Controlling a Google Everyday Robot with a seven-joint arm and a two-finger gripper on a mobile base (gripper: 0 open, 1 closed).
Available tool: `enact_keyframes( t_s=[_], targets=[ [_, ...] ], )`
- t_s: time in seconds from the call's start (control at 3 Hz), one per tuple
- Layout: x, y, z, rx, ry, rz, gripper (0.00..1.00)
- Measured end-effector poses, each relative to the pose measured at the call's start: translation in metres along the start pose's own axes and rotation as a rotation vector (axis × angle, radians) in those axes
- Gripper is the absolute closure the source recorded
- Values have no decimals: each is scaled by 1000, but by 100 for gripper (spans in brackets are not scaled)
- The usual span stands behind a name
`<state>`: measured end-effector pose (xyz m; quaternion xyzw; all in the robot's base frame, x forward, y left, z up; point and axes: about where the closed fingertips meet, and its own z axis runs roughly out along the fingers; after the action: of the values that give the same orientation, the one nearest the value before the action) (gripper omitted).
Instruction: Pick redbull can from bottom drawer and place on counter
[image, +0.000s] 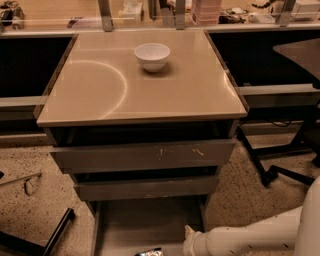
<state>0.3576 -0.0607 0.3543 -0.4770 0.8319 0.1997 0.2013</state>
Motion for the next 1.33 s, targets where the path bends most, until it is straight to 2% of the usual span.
enact_keyframes(
  t_s=[0.33,0.67,1.0,1.33],
  targets=[
    [-6,-42,34,128,-172,-6,0],
    [14,-62,75,207,-259,41,0],
    [29,-39,102,160,-256,86,0],
    [29,-39,102,159,-256,86,0]
  ],
)
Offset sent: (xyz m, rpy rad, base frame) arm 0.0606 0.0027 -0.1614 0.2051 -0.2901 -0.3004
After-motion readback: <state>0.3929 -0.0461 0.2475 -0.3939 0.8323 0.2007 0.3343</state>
